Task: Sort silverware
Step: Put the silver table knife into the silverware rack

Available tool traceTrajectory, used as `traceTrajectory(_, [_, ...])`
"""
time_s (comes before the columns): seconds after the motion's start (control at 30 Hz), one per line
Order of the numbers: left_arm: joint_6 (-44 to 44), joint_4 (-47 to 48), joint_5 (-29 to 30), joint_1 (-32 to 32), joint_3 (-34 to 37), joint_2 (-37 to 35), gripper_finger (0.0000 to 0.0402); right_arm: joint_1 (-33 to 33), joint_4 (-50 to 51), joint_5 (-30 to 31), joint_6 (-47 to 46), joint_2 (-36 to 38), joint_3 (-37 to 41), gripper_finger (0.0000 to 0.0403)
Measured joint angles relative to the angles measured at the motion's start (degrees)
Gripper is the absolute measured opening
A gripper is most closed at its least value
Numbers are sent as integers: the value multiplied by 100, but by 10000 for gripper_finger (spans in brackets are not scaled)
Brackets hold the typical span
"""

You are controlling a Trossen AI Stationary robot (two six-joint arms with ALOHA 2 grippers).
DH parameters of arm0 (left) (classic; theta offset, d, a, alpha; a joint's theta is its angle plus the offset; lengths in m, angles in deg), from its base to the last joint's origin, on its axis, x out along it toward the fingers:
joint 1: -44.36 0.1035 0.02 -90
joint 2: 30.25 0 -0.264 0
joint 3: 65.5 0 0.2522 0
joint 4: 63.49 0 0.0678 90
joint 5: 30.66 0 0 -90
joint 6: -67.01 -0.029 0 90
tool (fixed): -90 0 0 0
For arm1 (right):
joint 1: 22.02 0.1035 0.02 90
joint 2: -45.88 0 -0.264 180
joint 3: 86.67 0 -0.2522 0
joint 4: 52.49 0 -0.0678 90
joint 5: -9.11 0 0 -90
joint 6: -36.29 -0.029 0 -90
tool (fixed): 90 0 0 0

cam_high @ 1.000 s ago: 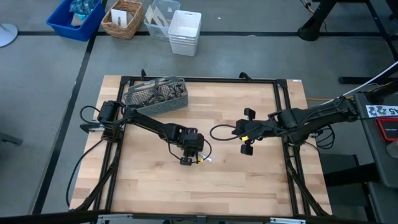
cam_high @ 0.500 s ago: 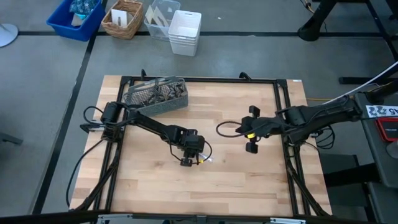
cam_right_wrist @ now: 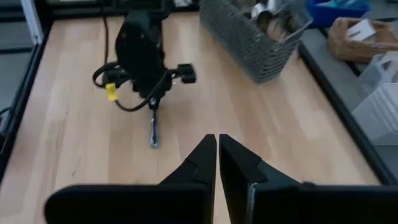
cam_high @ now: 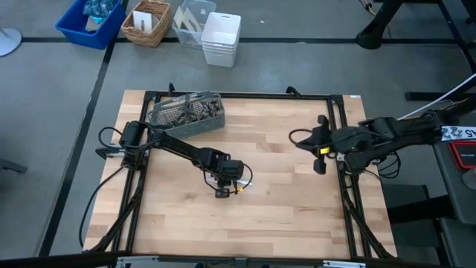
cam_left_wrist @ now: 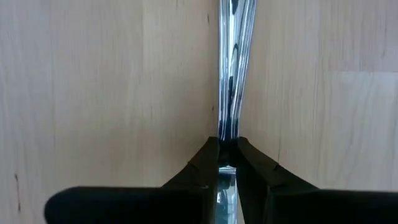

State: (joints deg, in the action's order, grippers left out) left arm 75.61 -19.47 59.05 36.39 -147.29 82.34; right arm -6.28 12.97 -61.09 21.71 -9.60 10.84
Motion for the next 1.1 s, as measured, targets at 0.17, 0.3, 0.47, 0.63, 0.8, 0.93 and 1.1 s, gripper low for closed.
traceTrajectory(0.17, [164, 113, -53, 17, 11, -198, 42, -2, -4, 432, 94, 223, 0, 23])
traceTrajectory(0.3, [223, 375, -100, 73, -82, -386, 36, -2, -13, 739, 140, 301, 0, 23])
traceTrajectory(0.47, [316, 798, -92, 181, -225, -579, 33, -2, -92, 768, 109, 243, 88, 23])
traceTrajectory(0.63, [352, 1283, -76, 216, -242, -612, 42, -2, -68, 715, 106, 164, 460, 23])
traceTrajectory(0.8, [441, 1933, -76, 211, -243, -621, 36, -2, -109, 715, 94, 162, 848, 23])
traceTrajectory(0.93, [653, 2464, -65, 212, -245, -629, 38, -2, -247, 716, 91, 170, 1071, 23])
traceTrajectory(1.1, [796, 3004, -63, 212, -247, -631, 41, -2, -293, 718, 91, 166, 1222, 23])
